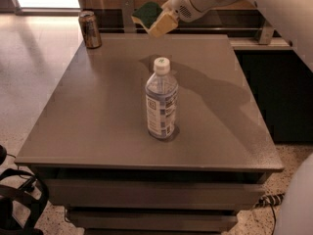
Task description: Move sponge near orange can
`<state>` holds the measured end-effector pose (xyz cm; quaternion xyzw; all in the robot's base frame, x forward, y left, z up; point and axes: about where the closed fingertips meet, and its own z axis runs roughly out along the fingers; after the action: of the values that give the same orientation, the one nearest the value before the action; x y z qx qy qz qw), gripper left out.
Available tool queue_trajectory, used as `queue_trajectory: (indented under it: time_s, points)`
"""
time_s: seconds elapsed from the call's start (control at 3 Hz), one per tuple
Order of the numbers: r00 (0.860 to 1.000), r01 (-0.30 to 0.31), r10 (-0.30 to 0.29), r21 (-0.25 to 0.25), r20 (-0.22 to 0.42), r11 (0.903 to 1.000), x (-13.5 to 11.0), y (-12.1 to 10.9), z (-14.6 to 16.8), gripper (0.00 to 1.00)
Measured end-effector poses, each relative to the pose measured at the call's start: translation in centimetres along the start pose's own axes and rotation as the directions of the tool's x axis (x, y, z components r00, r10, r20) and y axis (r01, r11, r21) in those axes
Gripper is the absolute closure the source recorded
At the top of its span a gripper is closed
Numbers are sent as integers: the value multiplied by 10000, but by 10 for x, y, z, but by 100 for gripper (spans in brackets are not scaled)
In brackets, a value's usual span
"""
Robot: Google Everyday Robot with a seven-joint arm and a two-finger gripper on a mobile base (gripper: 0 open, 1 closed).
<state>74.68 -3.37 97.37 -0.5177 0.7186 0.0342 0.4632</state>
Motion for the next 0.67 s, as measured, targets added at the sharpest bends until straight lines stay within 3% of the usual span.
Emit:
queue_trajectory:
  time_s: [0.33,0.67]
  points:
    - [9997,58,-49,362,-240,9993,-17,7,38,100]
    - [10000,-53,51,245,81,9997,-26,10,78,100]
